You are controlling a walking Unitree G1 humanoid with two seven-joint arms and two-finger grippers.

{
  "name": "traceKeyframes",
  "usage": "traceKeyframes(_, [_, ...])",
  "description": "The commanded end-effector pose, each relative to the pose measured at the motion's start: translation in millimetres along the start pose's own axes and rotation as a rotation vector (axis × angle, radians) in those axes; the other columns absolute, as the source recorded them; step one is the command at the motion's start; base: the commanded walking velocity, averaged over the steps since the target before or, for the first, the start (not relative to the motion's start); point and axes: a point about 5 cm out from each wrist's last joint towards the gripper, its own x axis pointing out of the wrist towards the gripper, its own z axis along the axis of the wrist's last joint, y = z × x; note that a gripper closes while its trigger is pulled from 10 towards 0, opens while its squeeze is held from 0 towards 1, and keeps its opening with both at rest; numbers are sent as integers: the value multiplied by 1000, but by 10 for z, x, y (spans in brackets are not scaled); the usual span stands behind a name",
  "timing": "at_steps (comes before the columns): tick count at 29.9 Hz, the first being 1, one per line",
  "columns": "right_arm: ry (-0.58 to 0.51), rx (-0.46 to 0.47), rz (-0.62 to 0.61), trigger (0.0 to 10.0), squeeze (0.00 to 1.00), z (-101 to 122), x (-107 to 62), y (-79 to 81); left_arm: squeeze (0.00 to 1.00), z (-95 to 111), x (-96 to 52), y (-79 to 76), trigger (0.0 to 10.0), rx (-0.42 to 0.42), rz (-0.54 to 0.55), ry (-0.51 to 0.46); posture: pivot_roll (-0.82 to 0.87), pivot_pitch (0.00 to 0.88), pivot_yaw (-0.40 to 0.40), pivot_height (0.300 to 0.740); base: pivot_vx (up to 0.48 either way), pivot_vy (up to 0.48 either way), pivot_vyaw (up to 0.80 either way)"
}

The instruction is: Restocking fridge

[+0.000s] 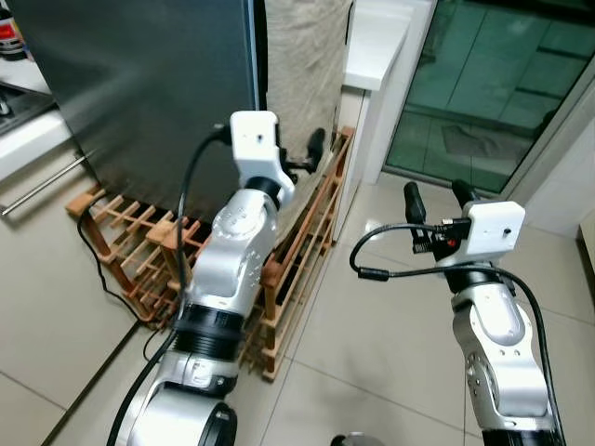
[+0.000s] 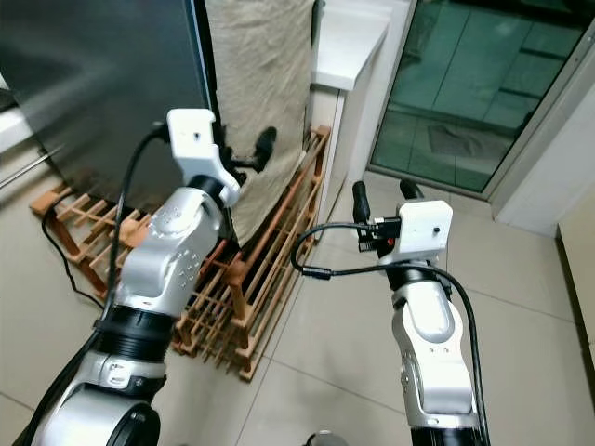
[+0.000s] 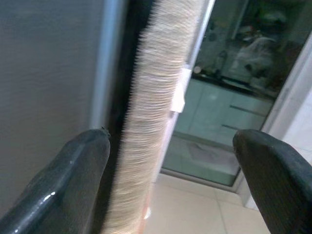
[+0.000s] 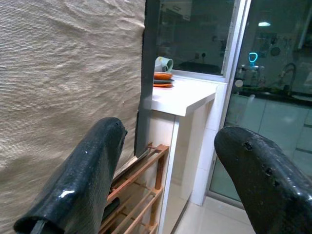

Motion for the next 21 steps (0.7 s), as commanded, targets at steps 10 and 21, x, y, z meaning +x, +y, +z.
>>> traceKeyframes(10, [-12, -18, 23, 10000, 0, 34, 53, -37, 0, -4, 99, -85, 10000, -40, 11, -9, -102, 0, -40, 740, 0, 0, 0])
traceKeyframes(21, [-10, -32, 20, 10000, 0, 42, 7, -66, 0, 77, 194, -267, 10000, -68, -52, -31, -136, 0, -28, 740, 0, 0, 0])
